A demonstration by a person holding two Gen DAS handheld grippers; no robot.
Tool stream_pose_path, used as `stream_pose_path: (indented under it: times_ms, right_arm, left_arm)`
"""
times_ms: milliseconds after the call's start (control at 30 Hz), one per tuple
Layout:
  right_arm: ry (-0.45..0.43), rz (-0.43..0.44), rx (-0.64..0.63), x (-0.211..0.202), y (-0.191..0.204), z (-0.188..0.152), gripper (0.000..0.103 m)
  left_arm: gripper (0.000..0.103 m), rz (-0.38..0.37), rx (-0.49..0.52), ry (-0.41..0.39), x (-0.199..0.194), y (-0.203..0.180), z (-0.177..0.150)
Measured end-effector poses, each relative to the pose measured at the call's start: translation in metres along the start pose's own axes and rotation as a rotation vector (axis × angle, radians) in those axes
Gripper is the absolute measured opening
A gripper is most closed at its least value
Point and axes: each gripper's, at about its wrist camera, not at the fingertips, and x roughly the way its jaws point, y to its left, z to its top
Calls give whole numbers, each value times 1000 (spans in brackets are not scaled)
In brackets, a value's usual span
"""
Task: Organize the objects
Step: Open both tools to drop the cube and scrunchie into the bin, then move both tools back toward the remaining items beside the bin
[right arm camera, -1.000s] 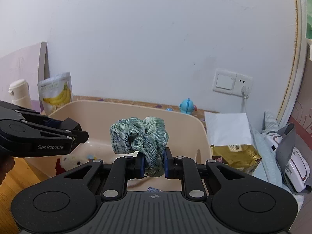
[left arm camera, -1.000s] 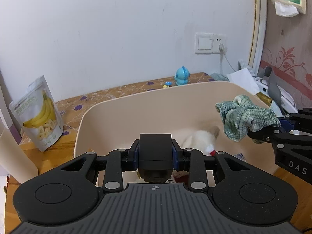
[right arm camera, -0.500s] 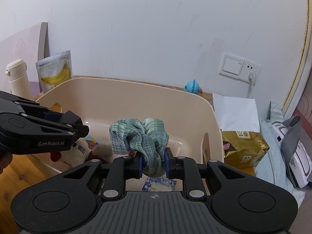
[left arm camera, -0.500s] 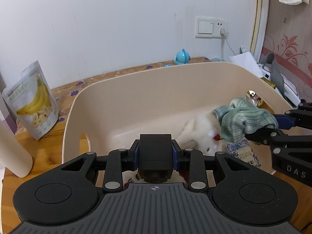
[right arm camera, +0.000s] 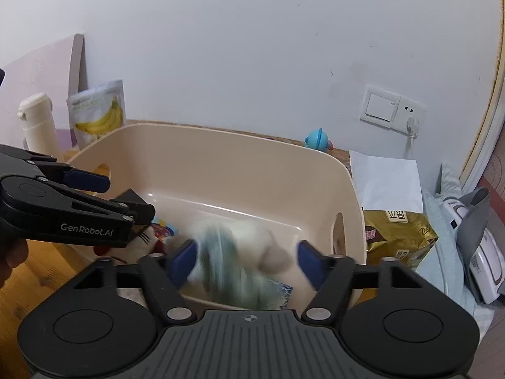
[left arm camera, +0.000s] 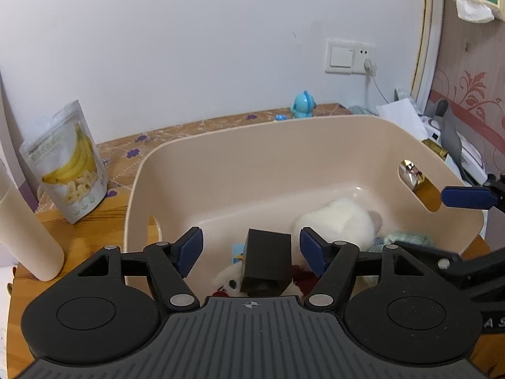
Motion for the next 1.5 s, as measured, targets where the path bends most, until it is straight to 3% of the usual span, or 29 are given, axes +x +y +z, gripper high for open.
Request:
stream_pose_path:
  times_ms: [167,367,967,1500]
  right_arm:
    - [-26,-2,10,-11,0,1,98]
    - [-64,6,44,-27,-4,3,102]
    - [-102,-17,67,-69,0,-15,103]
    - [-51,-14,69,-80,15,-52,103]
  left_arm:
    - [77,5,-17,-31,-15,2,2]
    - [78,10,-34,-61,-32,4,3]
    - [80,6,-40,-110,-83,7,-23]
    - [81,3,-23,-84,-107,11,-66]
